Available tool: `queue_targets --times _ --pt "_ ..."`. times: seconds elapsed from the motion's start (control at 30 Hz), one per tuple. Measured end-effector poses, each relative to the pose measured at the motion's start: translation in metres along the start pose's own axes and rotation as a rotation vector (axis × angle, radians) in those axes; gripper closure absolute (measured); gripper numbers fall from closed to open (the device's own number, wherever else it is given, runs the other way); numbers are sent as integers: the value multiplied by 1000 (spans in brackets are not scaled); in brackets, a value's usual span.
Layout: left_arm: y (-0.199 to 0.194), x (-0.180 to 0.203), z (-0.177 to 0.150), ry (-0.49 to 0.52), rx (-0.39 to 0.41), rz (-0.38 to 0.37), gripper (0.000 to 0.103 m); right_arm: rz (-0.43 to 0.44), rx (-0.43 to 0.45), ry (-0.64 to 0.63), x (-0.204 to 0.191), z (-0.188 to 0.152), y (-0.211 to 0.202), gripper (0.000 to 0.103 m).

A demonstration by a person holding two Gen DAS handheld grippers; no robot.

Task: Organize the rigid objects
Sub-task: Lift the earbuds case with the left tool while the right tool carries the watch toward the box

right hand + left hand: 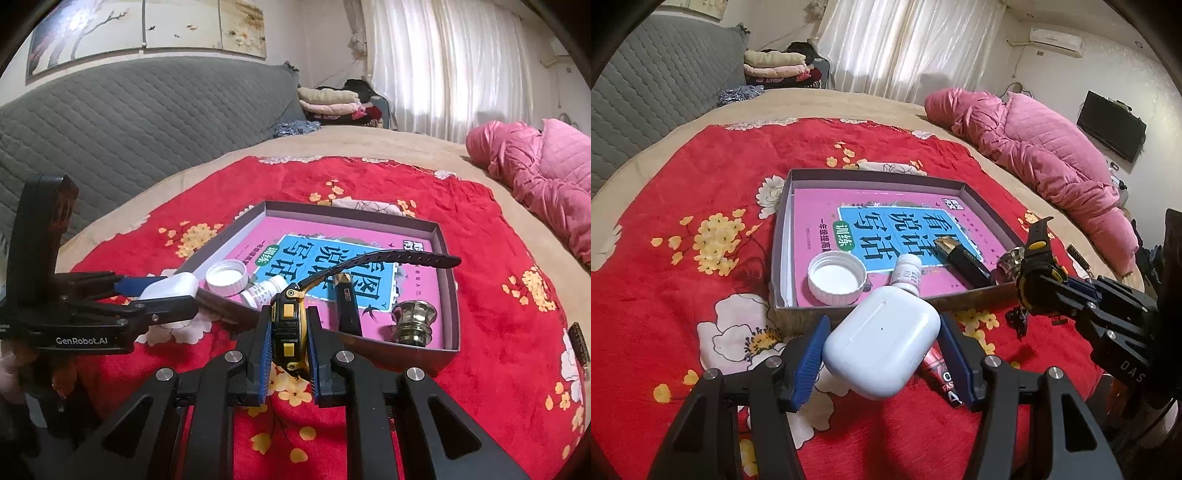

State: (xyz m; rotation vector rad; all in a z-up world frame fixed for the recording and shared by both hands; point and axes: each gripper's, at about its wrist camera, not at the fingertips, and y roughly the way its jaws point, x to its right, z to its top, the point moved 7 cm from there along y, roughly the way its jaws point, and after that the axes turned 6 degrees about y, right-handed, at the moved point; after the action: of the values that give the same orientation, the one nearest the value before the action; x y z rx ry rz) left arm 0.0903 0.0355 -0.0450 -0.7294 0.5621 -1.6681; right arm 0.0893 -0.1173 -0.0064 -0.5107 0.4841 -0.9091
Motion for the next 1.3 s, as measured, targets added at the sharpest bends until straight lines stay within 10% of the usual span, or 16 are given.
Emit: queue_targets --times 1.3 --pt "12 -6 32 -53 61 63 43 -65 93 -29 18 35 5 86"
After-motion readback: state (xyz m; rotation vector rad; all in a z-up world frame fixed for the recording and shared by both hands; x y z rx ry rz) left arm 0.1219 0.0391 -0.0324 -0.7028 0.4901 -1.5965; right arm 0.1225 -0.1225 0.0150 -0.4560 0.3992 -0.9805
